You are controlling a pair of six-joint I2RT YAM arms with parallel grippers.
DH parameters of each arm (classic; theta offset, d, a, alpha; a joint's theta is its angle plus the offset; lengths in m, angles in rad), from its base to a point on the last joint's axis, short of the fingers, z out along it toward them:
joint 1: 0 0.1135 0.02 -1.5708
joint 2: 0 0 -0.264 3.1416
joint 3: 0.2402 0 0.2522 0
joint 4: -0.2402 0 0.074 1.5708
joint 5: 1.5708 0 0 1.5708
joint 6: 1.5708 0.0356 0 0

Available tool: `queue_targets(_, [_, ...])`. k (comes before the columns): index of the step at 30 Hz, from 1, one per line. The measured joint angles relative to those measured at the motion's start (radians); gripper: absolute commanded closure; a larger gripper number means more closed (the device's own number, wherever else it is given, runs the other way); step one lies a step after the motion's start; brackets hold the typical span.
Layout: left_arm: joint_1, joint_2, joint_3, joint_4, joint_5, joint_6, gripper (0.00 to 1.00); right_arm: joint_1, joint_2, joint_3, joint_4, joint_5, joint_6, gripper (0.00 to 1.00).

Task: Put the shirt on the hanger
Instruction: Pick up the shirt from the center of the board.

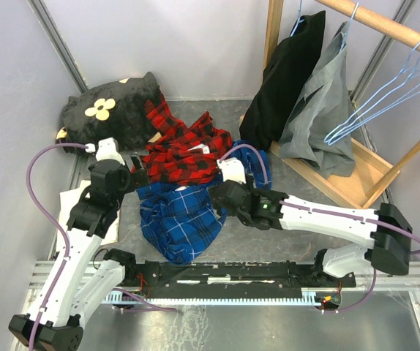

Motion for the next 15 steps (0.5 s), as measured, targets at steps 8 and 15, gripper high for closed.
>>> queue_targets(8, [0.0, 0.021, -0.001, -0.001, 0.042, 0.0, 0.02, -0.063, 0.172, 0.138, 0.041, -0.118, -0.061, 0.01])
queue_targets(15, [0.0, 0.014, -0.009, -0.001, 0.05, 0.0, 0.02, -0.181, 0.351, 0.397, 0.047, -0.277, -0.316, 0.01])
